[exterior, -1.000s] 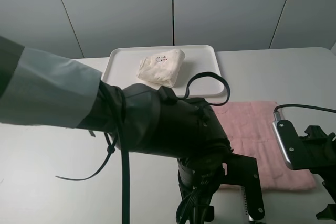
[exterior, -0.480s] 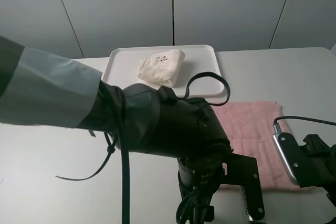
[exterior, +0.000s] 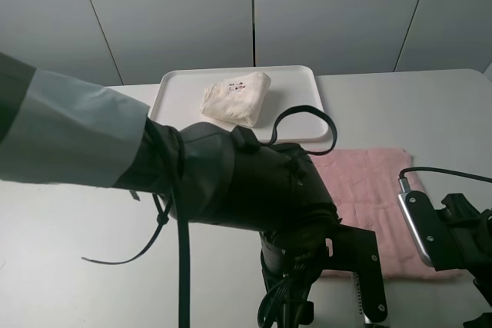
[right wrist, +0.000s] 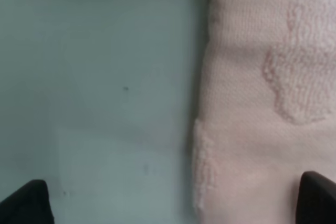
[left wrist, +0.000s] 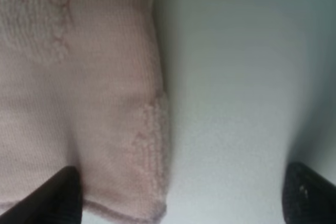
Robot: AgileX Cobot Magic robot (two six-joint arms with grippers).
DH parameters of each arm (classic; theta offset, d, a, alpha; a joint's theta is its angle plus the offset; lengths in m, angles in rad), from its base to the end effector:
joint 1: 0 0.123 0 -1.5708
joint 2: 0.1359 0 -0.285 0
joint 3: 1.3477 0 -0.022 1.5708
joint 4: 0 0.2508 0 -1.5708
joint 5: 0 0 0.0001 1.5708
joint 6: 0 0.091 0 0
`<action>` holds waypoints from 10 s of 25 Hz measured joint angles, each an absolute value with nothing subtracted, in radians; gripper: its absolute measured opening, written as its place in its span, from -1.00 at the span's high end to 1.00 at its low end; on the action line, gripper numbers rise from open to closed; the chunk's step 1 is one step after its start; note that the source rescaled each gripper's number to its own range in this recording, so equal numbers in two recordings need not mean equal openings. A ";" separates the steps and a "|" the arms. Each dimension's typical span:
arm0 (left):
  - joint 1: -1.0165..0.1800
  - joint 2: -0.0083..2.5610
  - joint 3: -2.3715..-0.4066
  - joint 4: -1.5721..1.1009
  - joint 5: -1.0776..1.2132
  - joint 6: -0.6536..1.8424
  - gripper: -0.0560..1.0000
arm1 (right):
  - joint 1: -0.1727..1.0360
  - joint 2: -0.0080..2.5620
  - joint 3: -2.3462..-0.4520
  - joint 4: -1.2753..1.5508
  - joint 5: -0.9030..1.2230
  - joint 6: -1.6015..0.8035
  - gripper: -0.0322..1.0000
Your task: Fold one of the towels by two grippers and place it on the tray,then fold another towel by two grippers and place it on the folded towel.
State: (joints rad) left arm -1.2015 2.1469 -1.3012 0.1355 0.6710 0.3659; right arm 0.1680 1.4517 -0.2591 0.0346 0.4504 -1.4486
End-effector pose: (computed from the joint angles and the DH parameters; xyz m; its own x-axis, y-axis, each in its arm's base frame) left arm 0.1502 -0.3670 0.0925 0.1027 0.9905 -0.0916 0.9861 -0.0893 0.1401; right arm 0.1361 0.0245 0.1027 0.0149 -0.9997 -0.0172 -0.9998 -0.0147 -0.0127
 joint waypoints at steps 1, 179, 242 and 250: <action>-1.201 2.147 -1.301 0.135 0.672 0.366 -0.98 | 0.168 1.474 -0.259 0.037 0.449 -1.449 -1.00; -0.808 2.417 -1.917 0.080 0.936 -0.492 -0.98 | -0.129 1.510 -0.700 0.226 0.594 -0.123 -0.96; -0.810 2.450 -1.928 0.024 1.058 -0.529 -0.98 | 0.019 1.908 -0.847 -0.040 0.588 0.081 -0.60; -0.810 2.450 -1.928 0.024 1.055 -0.528 -0.98 | 0.026 1.925 -0.855 0.019 0.598 0.086 0.04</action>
State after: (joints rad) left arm -0.8103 2.4496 -1.9276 0.0240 1.0547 -0.5277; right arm 0.0257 1.9250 -0.8547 0.0191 0.5984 0.0859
